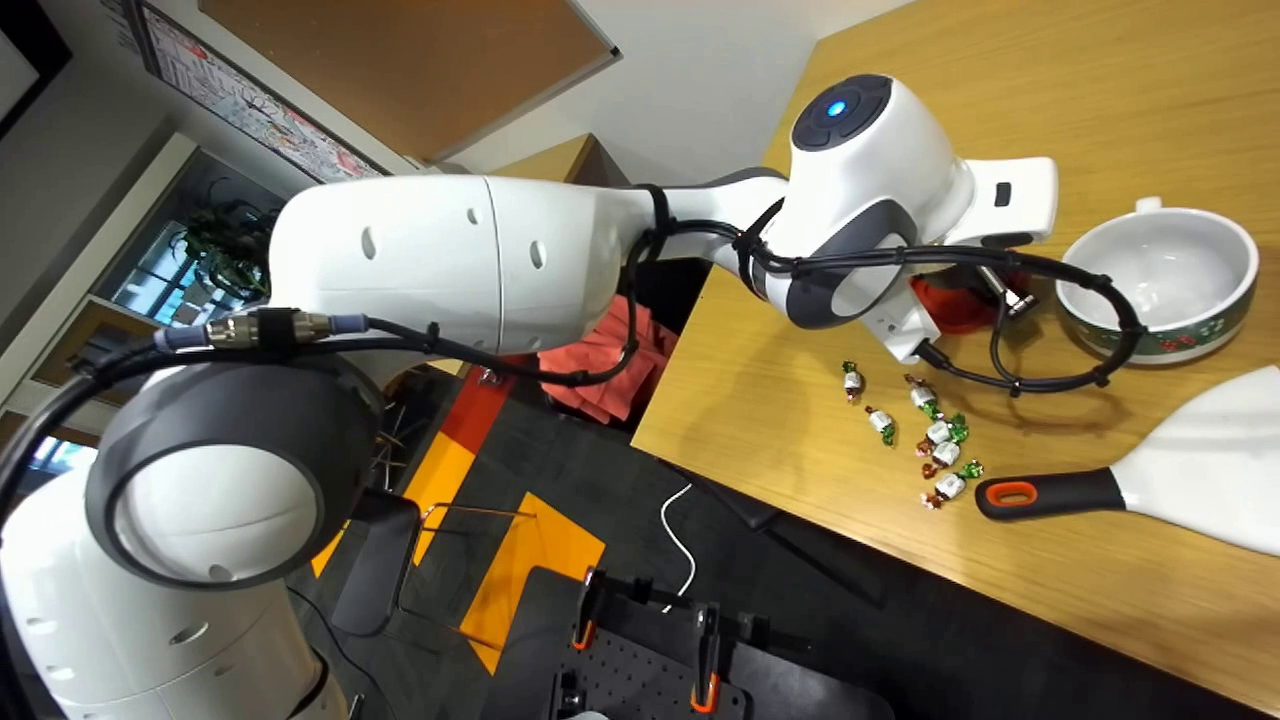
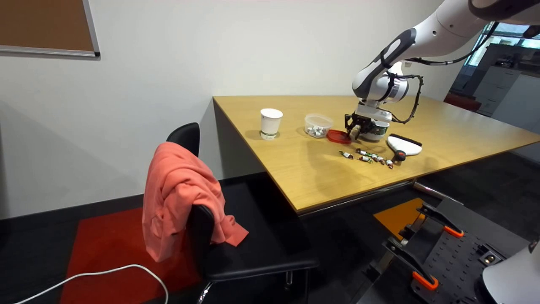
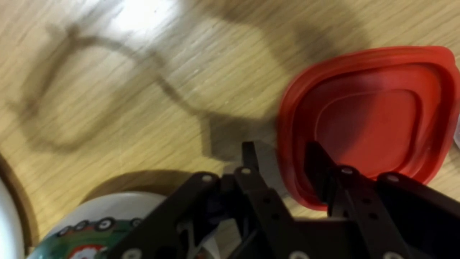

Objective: Put the red lid on top of the clear bowl

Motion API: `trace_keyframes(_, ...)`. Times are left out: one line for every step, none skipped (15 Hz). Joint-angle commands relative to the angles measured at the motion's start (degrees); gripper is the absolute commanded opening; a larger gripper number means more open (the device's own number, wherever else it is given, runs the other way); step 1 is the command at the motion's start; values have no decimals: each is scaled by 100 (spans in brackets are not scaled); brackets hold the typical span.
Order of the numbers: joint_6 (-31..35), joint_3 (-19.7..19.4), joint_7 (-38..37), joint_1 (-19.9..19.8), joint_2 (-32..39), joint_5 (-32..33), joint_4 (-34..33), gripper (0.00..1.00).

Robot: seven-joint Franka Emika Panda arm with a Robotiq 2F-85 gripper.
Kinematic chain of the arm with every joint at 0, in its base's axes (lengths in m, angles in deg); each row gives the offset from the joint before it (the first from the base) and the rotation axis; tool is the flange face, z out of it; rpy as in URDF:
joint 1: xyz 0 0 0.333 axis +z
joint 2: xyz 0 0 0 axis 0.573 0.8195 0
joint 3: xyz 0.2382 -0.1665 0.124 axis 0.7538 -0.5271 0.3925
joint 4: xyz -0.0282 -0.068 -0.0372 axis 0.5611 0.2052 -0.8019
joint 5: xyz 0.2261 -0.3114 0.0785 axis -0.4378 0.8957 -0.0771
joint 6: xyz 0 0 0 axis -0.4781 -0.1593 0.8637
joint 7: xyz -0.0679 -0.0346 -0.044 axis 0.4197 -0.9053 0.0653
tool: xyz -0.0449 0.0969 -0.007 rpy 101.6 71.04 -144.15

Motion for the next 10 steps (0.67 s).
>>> trace_keyframes(-347, 36, 140, -34, 150, -130, -314, 36)
trace_keyframes(-380, 34, 137, -32, 166, -131, -346, 28)
trace_keyframes(-408, 30, 131, -26, 174, -130, -366, 13)
trace_keyframes(-424, 33, 133, -27, 185, -133, -387, 8)
trace_keyframes(-448, 34, 128, -22, 192, -134, -417, 2)
trace_keyframes(-465, 34, 129, -21, 205, -134, -440, 0)
trace_keyframes(-477, 32, 126, -19, 225, -134, -463, 0)
trace_keyframes(-486, 28, 123, -18, 230, -132, -475, 0)
trace_keyframes(-495, 25, 120, -14, 233, -130, -481, 2)
trace_keyframes(-507, 20, 118, -11, 230, -126, -484, 2)
